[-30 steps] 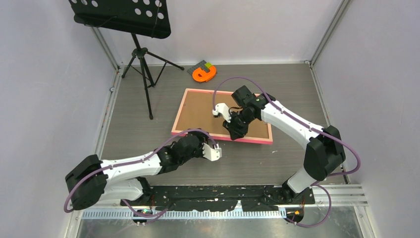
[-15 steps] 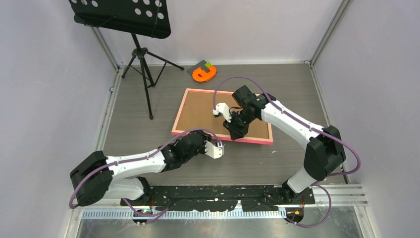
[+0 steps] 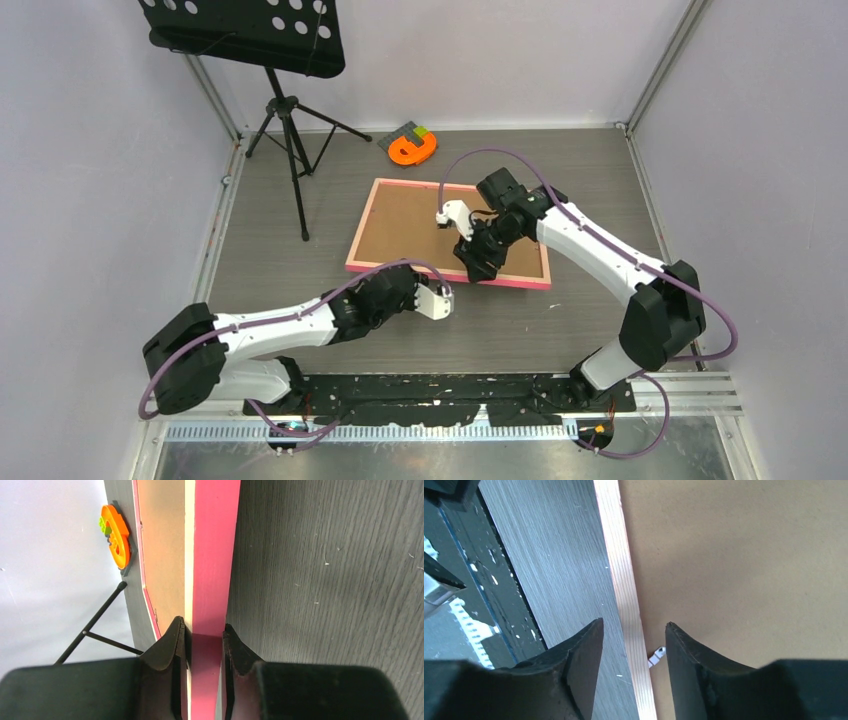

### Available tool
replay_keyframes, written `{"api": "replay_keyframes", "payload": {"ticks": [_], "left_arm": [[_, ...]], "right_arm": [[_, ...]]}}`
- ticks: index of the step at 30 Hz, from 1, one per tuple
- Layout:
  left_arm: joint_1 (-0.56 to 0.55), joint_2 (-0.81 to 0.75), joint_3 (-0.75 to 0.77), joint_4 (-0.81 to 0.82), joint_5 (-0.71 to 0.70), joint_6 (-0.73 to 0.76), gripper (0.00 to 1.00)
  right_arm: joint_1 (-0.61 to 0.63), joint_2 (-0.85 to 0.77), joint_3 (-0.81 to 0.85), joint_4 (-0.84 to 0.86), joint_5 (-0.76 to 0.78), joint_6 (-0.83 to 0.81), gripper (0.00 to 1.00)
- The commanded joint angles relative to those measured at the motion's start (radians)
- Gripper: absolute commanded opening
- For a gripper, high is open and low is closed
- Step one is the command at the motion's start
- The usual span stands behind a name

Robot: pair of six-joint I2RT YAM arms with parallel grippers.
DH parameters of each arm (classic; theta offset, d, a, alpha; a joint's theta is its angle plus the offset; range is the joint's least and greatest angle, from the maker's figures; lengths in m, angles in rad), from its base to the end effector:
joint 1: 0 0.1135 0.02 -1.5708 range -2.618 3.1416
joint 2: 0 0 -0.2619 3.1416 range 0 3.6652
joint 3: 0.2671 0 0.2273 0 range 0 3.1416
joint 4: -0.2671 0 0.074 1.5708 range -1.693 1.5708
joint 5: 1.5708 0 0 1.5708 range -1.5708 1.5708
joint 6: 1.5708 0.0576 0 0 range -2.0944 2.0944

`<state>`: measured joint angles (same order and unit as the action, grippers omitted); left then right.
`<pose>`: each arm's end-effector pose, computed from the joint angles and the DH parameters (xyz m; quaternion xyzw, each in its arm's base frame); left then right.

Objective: Put the photo into the frame
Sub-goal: Turn over the photo frame at the center of the board.

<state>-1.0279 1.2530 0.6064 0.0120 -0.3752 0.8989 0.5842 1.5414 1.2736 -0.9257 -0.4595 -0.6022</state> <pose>0.1483 -0.2049 0.2024 0.6719 0.5695 0.1375 0.4531 0.2244 0.1790 0.2583 -0.5701 0.7692 0.2220 0.1846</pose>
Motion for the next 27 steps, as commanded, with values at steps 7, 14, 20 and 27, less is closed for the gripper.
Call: {"api": "replay_keyframes", "payload": {"ticks": [7, 14, 20, 27], "left_arm": [[0.000, -0.114, 0.118, -0.043, -0.069, -0.085, 0.00], [0.001, -0.154, 0.181, -0.101, -0.070, -0.080, 0.00], [0.002, -0.158, 0.229, -0.157, -0.049, -0.082, 0.00], [0.016, -0.169, 0.290, -0.244, -0.008, -0.094, 0.00]], "right_arm": [[-0.024, -0.151, 0.127, -0.041, 0.062, 0.064, 0.88], [-0.025, -0.233, 0.153, -0.077, 0.102, 0.040, 0.94], [-0.024, -0.312, 0.092, -0.047, 0.150, 0.010, 0.96], [-0.017, -0.365, 0.025, -0.014, 0.211, -0.069, 0.95]]}}
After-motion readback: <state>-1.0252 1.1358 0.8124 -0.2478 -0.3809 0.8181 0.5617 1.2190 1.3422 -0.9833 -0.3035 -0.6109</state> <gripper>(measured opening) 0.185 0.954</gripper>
